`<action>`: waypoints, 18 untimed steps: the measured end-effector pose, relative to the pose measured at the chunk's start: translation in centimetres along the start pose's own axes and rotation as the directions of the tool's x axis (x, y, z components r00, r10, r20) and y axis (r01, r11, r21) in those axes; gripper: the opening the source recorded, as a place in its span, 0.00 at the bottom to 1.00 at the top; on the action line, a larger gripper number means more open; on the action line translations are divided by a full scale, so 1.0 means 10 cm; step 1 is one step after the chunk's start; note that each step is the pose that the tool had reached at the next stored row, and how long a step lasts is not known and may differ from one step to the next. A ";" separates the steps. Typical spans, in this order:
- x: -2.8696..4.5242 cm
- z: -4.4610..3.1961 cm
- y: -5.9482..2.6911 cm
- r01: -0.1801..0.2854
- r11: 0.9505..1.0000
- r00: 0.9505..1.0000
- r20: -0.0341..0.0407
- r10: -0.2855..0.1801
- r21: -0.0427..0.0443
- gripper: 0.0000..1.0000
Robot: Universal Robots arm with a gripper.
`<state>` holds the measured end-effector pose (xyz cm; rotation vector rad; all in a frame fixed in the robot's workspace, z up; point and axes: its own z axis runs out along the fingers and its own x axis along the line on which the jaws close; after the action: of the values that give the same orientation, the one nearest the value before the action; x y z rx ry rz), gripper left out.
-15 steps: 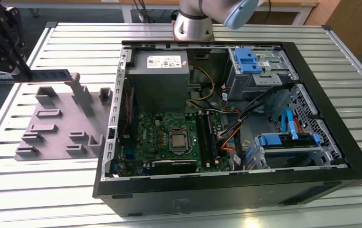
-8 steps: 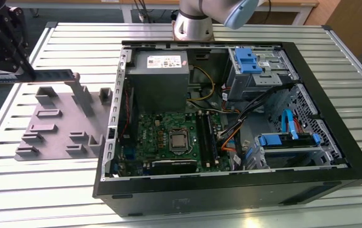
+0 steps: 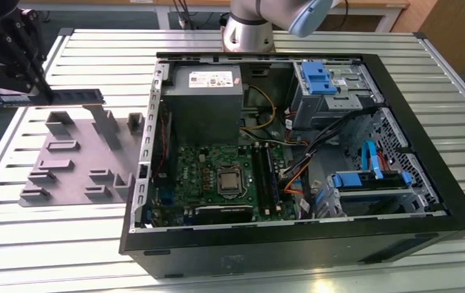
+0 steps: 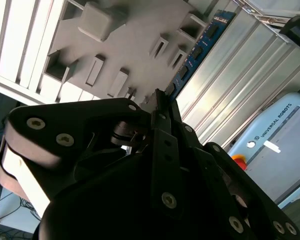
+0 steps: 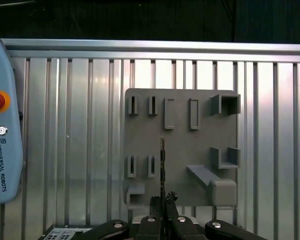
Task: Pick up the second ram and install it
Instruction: 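Pick up the second ram and move it above second insertion slot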
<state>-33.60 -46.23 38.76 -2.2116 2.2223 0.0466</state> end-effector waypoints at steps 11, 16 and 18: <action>-0.001 -0.002 -0.106 0.000 1.000 1.000 0.000 0.000 0.000 0.14; -0.001 -0.002 -0.149 0.000 1.000 1.000 0.000 0.000 0.000 0.14; -0.001 -0.003 -0.166 0.000 1.000 1.000 0.000 0.000 0.000 0.14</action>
<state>-31.94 -46.23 38.76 -2.2116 2.2222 0.0468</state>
